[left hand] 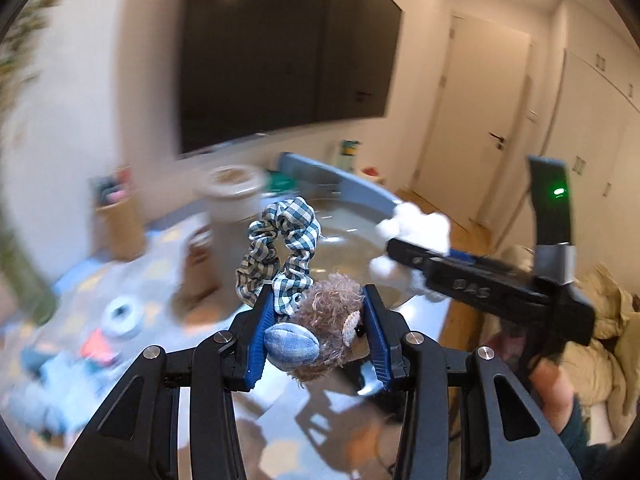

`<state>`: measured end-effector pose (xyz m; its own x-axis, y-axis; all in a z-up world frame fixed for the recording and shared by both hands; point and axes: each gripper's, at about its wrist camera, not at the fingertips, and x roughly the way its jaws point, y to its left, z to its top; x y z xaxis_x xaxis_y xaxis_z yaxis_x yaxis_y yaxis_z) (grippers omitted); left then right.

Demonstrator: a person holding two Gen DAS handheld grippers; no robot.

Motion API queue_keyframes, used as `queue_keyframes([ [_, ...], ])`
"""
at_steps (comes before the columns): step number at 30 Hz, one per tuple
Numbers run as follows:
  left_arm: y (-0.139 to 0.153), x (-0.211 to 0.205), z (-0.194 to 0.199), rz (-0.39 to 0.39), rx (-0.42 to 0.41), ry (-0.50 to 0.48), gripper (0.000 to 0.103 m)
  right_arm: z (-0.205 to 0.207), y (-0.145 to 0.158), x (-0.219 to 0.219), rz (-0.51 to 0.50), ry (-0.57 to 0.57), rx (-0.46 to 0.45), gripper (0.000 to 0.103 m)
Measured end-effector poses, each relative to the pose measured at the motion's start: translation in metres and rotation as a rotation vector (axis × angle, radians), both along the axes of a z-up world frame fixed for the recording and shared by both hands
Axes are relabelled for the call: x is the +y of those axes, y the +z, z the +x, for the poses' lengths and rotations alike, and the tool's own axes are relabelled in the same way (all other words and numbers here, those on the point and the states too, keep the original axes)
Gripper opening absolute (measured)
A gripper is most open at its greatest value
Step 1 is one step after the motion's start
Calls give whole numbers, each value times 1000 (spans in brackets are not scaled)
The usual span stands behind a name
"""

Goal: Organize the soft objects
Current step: 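Carry both toys to the glass bowl and open both grippers over it, then bring both grippers back to the pile on the table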

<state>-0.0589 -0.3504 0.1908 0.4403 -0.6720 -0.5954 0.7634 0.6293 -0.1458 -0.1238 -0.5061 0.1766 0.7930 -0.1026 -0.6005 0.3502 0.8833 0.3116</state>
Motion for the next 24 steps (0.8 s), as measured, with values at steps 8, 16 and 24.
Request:
queue_keyframes([
  [8,-47,-99,25,115,-59,-20,40,19,-48,-87,125,-139,119,57],
  [16,-62,-120,45,124,-51,2,74,33,-73,-111,180,-168,194,68],
  [24,-32,-89,16,62,-87,-70,74,14,-60,-113,229,-145,125,68],
])
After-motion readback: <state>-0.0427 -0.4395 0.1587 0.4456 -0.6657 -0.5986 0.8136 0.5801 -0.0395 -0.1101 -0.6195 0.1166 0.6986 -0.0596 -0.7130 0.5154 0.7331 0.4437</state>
